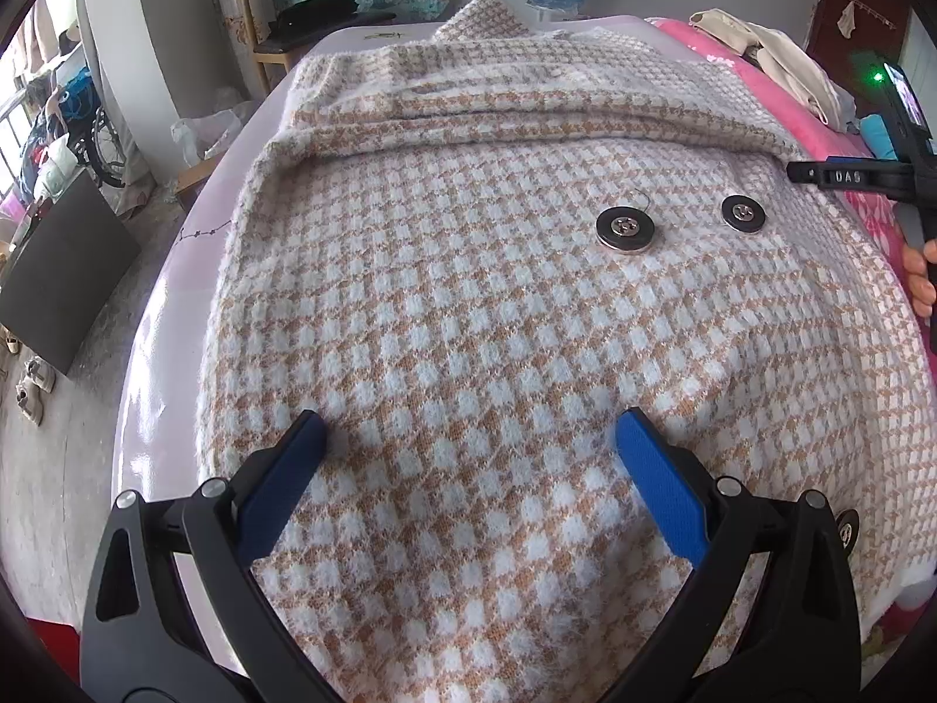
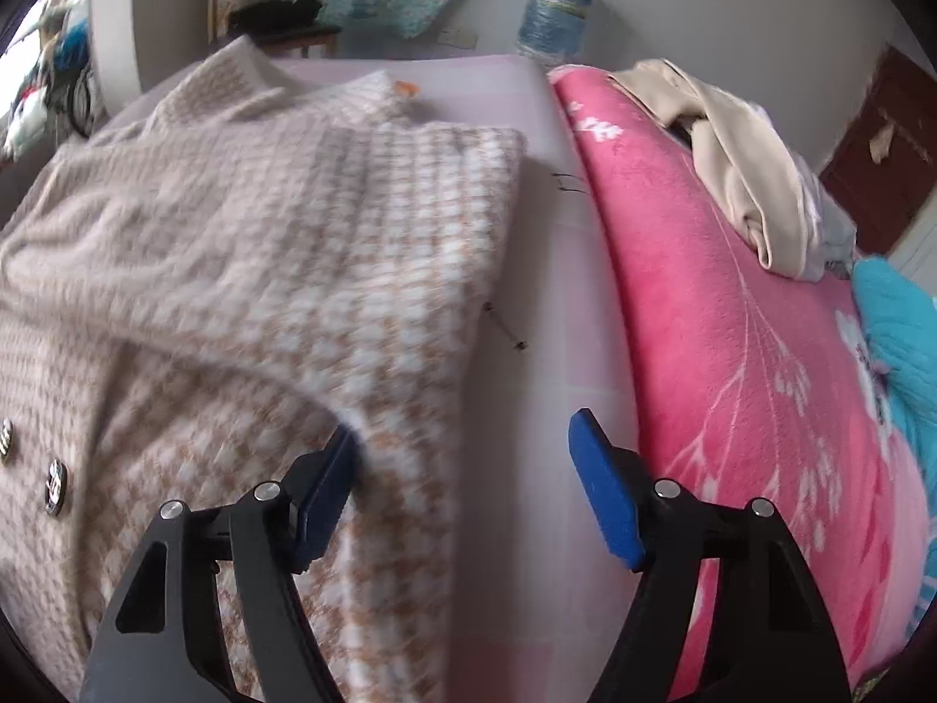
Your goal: Fold large clothes
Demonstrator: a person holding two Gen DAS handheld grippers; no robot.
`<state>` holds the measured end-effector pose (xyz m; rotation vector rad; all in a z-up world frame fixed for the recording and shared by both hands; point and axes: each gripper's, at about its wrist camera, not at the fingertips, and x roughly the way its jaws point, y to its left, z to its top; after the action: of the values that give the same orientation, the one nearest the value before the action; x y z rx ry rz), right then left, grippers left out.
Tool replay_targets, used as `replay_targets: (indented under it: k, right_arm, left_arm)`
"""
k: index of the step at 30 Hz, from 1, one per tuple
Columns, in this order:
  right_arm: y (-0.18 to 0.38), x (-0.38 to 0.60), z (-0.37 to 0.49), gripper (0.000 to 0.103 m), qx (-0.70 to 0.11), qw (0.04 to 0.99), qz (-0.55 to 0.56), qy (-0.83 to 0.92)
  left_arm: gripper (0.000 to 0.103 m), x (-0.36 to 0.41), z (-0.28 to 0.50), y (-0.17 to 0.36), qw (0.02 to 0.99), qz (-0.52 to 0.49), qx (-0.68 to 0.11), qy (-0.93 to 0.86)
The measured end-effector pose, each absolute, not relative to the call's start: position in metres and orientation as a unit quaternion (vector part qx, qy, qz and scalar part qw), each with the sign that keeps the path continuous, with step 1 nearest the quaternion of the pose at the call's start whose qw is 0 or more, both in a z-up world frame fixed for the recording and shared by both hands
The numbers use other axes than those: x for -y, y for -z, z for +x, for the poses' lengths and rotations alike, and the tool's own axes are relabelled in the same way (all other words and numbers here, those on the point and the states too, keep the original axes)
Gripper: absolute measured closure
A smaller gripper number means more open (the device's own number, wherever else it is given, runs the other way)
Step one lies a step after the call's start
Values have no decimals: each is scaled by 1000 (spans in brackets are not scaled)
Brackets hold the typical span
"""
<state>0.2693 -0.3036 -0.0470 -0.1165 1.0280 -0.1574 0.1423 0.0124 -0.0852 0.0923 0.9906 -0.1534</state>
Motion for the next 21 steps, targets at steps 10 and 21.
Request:
replay_targets:
  k: [10, 21]
  right_arm:
    - [50, 351, 262, 33, -480, 871, 61, 86]
    - [27, 326, 238, 27, -457, 883, -43, 93]
  left_arm:
    - [6, -16, 141, 84, 874, 48, -476, 81]
    - [6, -14, 143, 85, 875, 50, -475, 81]
